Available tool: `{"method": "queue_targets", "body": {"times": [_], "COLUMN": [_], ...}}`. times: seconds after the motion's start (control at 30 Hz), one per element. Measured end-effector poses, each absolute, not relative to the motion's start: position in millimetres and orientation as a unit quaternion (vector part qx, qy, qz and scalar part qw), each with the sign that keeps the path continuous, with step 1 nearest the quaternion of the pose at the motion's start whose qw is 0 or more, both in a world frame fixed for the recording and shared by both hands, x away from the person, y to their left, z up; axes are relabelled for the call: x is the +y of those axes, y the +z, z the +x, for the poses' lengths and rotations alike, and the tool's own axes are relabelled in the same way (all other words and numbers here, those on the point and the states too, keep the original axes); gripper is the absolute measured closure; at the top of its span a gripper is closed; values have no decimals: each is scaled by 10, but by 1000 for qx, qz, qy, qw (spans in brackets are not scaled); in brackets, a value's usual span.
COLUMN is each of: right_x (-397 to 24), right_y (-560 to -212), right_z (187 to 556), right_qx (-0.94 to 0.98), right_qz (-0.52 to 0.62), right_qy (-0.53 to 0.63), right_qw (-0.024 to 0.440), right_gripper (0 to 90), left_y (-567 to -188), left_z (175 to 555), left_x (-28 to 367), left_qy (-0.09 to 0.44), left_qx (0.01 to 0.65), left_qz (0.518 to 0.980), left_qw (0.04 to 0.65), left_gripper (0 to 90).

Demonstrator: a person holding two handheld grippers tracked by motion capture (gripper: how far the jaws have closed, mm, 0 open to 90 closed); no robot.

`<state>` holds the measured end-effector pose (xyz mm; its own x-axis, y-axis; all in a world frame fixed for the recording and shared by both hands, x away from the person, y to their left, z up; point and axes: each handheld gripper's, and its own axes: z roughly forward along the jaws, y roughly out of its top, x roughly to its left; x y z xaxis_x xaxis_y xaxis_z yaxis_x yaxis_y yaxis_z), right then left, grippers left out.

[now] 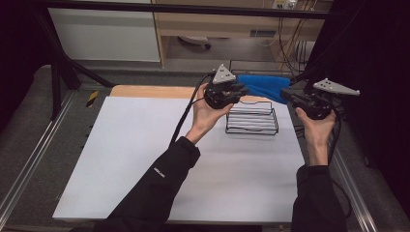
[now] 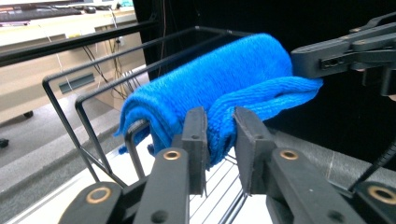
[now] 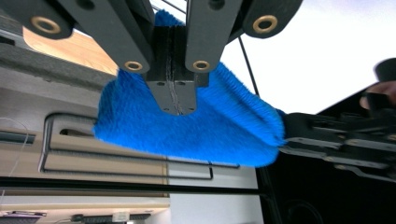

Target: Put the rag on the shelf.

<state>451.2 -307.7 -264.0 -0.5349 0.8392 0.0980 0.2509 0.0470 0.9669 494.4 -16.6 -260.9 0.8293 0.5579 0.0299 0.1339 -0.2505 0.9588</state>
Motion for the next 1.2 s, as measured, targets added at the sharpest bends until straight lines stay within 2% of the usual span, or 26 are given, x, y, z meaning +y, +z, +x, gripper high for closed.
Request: {"method": "queue_targets", "body": {"times": [0.2,0.23,0.47,0.6,0.67,0.7,0.73,0.77,0.83,0.87,0.9,0.93,0.97,1.03,1.2], "right_x": [-3073,-3071,-3070,-3061,-3058,-3058,-3037,-3037,-3001,-2956,-2956,-2907,-2907,-2829,-2737], "right_y": [-2747,-2773,-2824,-2810,-2770,-2770,-2742,-2742,-2722,-2712,-2712,-2712,-2712,-2726,-2788], "right_z": [4563,4574,4573,4512,4444,4444,4383,4383,4320,4262,4262,4214,4214,4170,4140], "right_qx": [677,679,679,678,679,679,678,678,681,682,682,684,684,689,695], "right_qz": [408,410,408,403,397,397,391,391,389,388,388,388,388,389,385], "right_qy": [550,545,545,549,553,553,558,558,559,557,557,557,557,552,556], "right_qw": [270,274,276,277,276,276,275,275,271,272,272,268,268,263,244], "right_gripper": [900,894,865,799,706,706,614,614,539,444,444,373,373,274,220], "left_y": [-2663,-2675,-2761,-2770,-2770,-2770,-2771,-2773,-2783,-2792,-2803,-2817,-2836,-2879,-2999], "left_z": [4915,4906,4907,4913,4901,4891,4879,4867,4843,4828,4812,4793,4772,4728,4603], "left_x": [-147,-149,-166,-127,-85,-58,-27,5,81,122,168,217,267,375,675], "left_qy": [167,165,167,161,158,158,160,162,159,158,159,161,160,160,171], "left_qx": [226,225,236,243,245,246,247,249,252,254,256,258,261,265,270], "left_qz": [780,781,789,791,792,793,794,795,797,798,799,800,800,800,806], "left_qw": [559,558,542,538,536,534,531,529,526,523,520,517,517,514,498], "left_gripper": [632,588,562,509,445,445,402,402,360,330,330,295,295,258,197]}}
